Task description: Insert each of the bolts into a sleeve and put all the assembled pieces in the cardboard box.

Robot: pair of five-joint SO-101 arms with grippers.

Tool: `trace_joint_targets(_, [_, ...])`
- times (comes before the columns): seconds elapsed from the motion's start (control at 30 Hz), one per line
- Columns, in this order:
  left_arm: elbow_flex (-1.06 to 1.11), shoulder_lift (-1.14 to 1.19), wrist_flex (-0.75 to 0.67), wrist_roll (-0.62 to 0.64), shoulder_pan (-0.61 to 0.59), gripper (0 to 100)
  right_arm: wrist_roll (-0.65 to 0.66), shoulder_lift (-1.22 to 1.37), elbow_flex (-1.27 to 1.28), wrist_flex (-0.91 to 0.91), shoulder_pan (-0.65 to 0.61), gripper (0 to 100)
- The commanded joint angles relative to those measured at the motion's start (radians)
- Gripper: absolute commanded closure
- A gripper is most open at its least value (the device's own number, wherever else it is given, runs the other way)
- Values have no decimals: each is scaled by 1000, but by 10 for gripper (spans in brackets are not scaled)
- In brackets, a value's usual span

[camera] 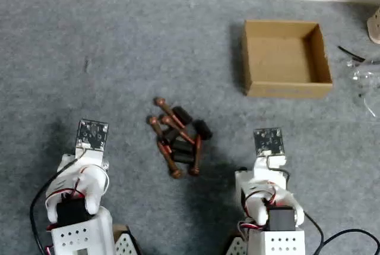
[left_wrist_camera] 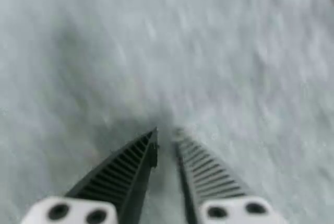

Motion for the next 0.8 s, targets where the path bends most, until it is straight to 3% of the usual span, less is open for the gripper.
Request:
trace_joint_targets(0.0, [21,-5,-29,-9,-10,891,-12,-10,113,-36,16,764])
trace_joint_targets(0.23, [-42,-5,-104,-11,-10,888,-12,-10,113,-36,16,764])
trace_joint_targets(0.47, [-467,45,-75,8,-2,888,-12,-10,113,-44,16,764])
trace_joint_targets(0.77, [-799,722,-74,32,162,887,-12,-10,113,-50,16,764])
